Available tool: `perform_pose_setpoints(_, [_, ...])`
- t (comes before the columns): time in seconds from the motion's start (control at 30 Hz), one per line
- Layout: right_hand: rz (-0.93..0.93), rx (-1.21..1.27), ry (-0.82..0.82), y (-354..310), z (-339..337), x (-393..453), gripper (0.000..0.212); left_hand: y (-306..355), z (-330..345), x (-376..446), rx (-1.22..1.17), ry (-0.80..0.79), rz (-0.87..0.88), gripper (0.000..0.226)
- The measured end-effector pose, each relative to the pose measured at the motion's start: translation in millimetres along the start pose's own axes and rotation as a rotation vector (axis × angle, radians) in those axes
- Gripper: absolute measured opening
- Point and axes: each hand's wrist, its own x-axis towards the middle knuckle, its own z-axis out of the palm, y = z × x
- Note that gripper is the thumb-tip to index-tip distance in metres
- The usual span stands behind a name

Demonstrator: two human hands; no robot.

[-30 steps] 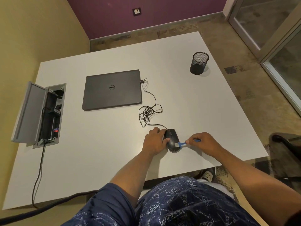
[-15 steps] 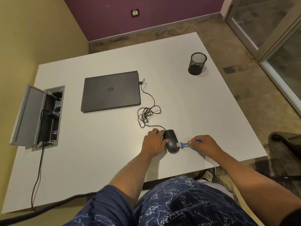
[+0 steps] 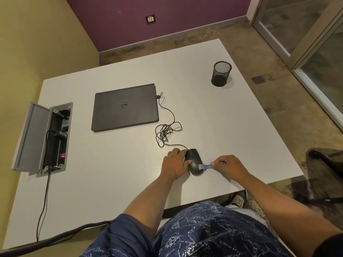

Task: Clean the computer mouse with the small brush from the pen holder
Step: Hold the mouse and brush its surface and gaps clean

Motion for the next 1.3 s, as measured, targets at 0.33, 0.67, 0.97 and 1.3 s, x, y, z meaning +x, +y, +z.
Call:
perform_pose_setpoints(0.33, [0.002, 0.036, -0.079, 6.9, 0.6, -5.5, 0.018, 1.6, 0.8, 1.0, -0.013, -0.013, -0.019, 0.057])
perform_pose_setpoints(0.67, [-0.002, 0.19, -0.09, 4.9, -11.3, -9.8, 0.013, 2.6, 0.3, 1.7, -0.022, -0.017, -0.026, 0.057])
perform_pose_setpoints(0.97, [0.079, 0.14, 0.185, -1.8, -11.1, -1.1, 0.026, 2.1, 0.1, 0.8, -0.031, -0.012, -0.022, 0.057])
perform_pose_setpoints(1.3, [0.052, 0.034, 0.077, -43.9, 14.0, 34.5, 0.032, 1.6, 3.2, -3.7, -0.028, -0.006, -0.002, 0.074])
